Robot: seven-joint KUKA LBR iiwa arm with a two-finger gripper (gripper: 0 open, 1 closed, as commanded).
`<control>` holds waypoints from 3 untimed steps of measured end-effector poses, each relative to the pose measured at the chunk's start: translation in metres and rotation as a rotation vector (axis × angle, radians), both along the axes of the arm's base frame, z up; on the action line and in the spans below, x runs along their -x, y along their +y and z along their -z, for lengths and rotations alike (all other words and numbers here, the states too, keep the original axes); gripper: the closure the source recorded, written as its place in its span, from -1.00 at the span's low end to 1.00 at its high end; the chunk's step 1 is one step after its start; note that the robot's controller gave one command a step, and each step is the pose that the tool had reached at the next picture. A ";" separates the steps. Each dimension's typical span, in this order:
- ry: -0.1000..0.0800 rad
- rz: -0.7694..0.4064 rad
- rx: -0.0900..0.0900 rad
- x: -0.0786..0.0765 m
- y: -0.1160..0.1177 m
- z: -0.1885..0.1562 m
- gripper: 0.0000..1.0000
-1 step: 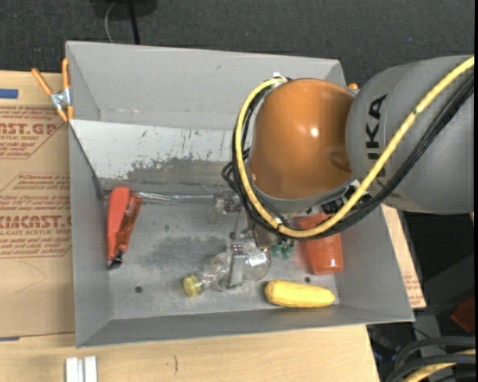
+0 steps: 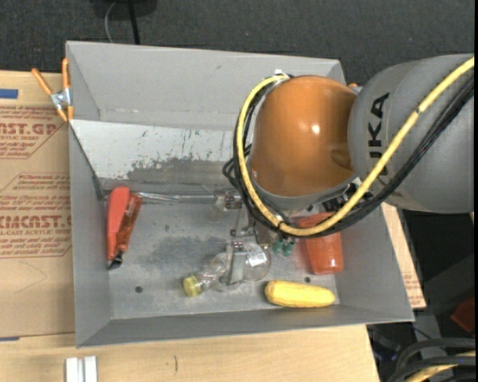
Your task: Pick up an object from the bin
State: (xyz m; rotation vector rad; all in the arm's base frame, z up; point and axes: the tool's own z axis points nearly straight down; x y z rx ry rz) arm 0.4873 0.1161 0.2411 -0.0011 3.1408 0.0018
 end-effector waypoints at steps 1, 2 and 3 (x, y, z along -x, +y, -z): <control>0.006 -0.019 0.001 -0.003 -0.011 -0.017 -1.00; -0.003 -0.100 0.000 -0.002 -0.030 0.000 -1.00; 0.002 -0.078 0.000 -0.008 -0.040 0.042 -1.00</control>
Offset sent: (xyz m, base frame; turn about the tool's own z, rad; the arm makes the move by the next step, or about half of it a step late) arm -0.0021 -0.0446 -0.0247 -0.1546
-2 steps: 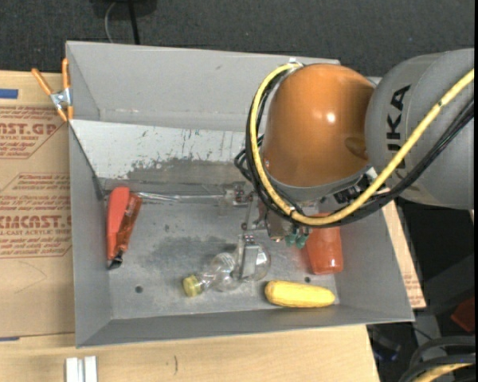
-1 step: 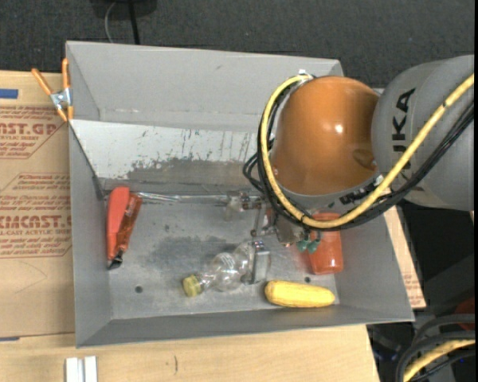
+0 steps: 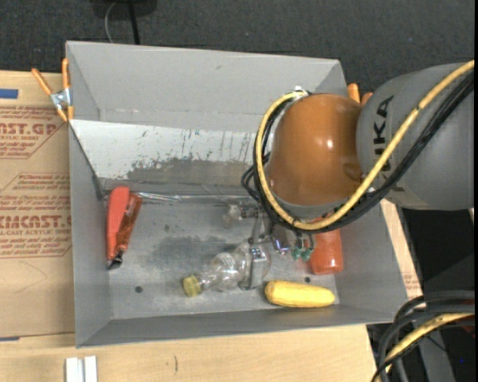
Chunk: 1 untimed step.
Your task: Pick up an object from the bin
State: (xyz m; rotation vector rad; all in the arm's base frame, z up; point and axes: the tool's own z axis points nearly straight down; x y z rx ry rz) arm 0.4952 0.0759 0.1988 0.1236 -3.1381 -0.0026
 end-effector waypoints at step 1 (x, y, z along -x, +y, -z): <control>-0.003 -0.081 0.000 0.004 -0.002 0.040 -1.00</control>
Offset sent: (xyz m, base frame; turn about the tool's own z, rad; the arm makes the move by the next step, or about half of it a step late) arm -0.0061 -0.0272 -0.0974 -0.2032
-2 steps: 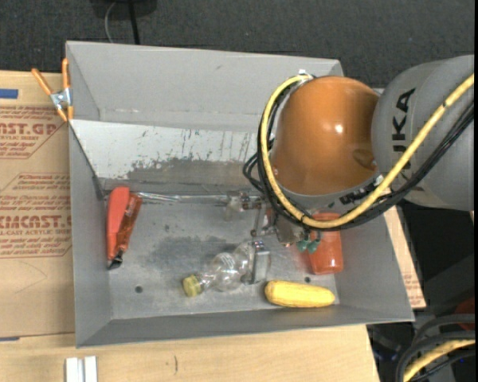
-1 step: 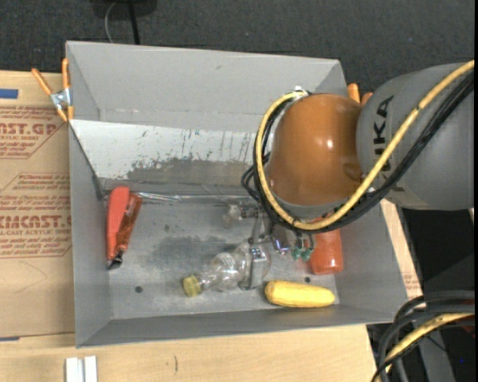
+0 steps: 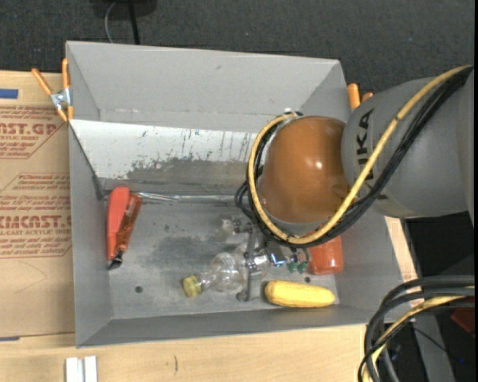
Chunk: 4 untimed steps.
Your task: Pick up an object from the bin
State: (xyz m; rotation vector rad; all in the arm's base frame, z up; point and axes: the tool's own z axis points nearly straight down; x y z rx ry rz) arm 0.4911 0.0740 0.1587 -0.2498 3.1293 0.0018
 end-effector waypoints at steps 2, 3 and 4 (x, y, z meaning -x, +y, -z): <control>0.004 -0.122 -0.002 0.002 -0.025 0.058 -1.00; 0.004 -0.122 -0.002 0.002 -0.025 0.058 -1.00; 0.000 -0.365 -0.003 0.007 -0.048 0.082 1.00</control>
Offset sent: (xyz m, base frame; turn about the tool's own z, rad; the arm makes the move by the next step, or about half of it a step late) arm 0.0000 0.0000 0.0000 0.0000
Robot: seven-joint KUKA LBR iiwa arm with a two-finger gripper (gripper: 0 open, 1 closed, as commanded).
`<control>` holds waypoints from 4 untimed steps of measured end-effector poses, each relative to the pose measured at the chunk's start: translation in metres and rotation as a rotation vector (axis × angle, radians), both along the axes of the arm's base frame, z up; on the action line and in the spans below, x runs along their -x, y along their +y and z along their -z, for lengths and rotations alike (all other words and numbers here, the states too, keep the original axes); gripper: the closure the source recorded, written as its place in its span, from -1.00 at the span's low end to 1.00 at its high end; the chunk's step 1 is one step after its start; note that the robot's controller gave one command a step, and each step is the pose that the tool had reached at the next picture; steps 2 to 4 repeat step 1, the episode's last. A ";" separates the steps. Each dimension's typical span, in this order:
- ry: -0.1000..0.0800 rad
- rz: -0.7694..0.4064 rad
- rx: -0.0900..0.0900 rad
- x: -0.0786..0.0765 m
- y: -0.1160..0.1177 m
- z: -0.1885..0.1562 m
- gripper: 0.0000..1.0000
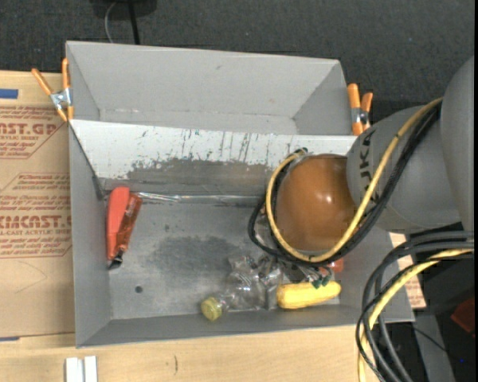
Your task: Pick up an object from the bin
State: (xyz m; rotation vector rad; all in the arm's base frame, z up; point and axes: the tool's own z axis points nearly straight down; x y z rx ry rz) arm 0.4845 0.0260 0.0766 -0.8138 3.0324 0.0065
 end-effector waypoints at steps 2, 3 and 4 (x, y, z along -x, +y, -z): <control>0.000 0.000 0.000 0.000 0.000 0.000 1.00; 0.000 0.000 0.000 0.000 0.000 0.000 1.00; 0.000 0.000 0.000 0.000 0.000 0.000 1.00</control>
Offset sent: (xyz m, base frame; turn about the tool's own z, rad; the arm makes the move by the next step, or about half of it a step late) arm 0.0045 -0.0006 -0.0016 -0.1631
